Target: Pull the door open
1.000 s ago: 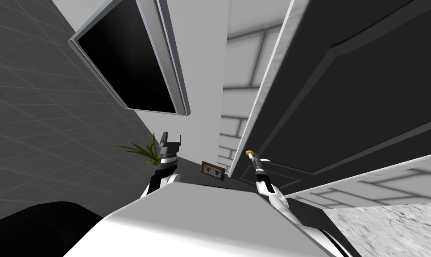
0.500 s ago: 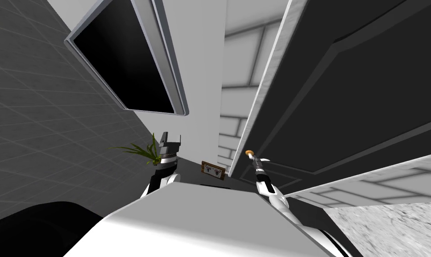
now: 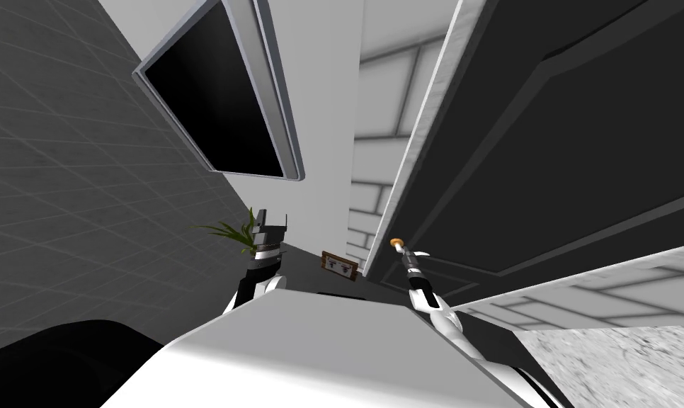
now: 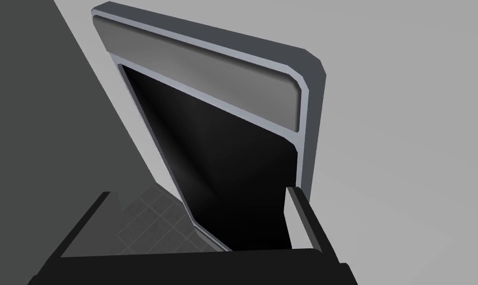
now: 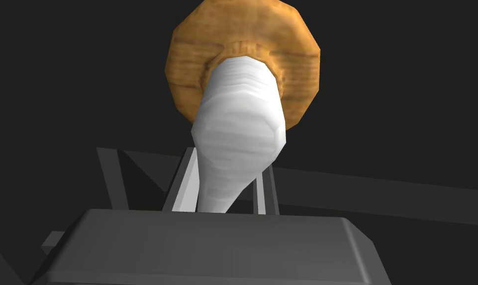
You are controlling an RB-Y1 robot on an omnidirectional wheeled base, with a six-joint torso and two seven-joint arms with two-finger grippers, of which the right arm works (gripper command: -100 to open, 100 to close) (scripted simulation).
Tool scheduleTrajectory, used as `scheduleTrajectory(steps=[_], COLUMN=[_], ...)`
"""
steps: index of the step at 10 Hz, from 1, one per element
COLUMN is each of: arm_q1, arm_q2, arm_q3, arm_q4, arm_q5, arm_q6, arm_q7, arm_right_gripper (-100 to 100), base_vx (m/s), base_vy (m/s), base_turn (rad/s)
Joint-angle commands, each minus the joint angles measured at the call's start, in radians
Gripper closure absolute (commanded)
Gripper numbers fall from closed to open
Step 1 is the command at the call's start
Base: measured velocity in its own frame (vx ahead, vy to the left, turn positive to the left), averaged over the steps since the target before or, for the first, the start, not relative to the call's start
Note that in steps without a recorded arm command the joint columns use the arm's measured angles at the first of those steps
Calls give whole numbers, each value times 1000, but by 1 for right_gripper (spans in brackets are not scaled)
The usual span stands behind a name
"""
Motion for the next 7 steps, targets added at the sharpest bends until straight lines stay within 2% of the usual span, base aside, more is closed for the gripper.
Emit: scheduleTrajectory(steps=[1, 7], arm_q1=[12, 43], arm_q2=[-7, -54], arm_q3=[21, 79], arm_q4=[-2, -12], arm_q5=[8, 31], arm_q6=[-12, -52], arm_q7=[-19, -87], arm_right_gripper=[100, 100], base_vx=[-187, -206], base_vy=[-43, -69], base_turn=[98, 105])
